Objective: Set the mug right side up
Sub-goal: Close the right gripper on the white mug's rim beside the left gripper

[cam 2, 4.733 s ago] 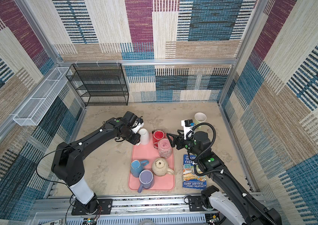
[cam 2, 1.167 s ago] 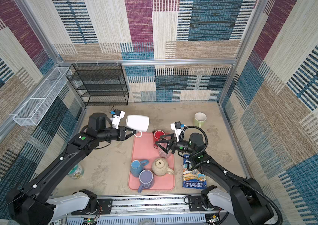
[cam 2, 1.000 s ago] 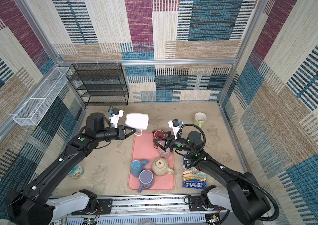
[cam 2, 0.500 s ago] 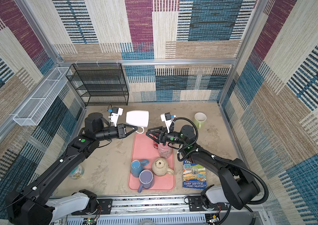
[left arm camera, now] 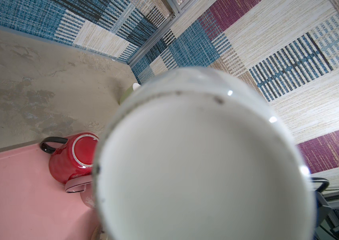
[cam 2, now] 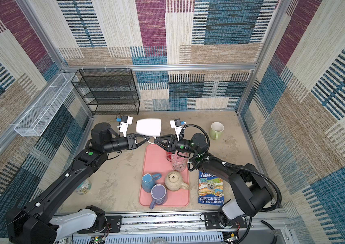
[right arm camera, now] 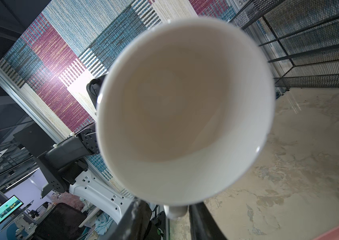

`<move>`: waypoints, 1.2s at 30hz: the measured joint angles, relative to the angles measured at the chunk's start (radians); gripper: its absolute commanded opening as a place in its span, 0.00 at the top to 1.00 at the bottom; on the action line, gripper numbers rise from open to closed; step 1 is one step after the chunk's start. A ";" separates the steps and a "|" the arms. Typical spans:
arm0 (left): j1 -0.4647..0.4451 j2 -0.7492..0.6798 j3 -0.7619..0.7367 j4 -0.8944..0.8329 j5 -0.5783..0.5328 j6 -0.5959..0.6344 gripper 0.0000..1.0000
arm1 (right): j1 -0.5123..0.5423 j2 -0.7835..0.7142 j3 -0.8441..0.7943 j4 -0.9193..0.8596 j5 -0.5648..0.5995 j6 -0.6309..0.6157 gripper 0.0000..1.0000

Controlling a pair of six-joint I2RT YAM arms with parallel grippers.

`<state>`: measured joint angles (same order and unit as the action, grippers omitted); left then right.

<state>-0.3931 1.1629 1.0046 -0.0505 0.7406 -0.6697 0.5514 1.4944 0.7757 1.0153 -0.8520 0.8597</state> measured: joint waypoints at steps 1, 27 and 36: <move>0.000 -0.001 -0.005 0.009 0.000 -0.001 1.00 | 0.000 0.005 0.002 0.007 0.000 0.005 0.65; -0.002 -0.013 -0.105 0.206 0.001 -0.089 1.00 | 0.019 0.123 0.042 0.175 0.026 0.142 0.82; 0.000 -0.003 -0.113 0.254 -0.007 -0.114 1.00 | 0.017 0.162 0.069 0.220 0.028 0.176 0.79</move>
<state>-0.3931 1.1595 0.8921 0.2039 0.7338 -0.7837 0.5686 1.6562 0.8444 1.2354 -0.8238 1.0359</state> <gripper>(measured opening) 0.165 0.188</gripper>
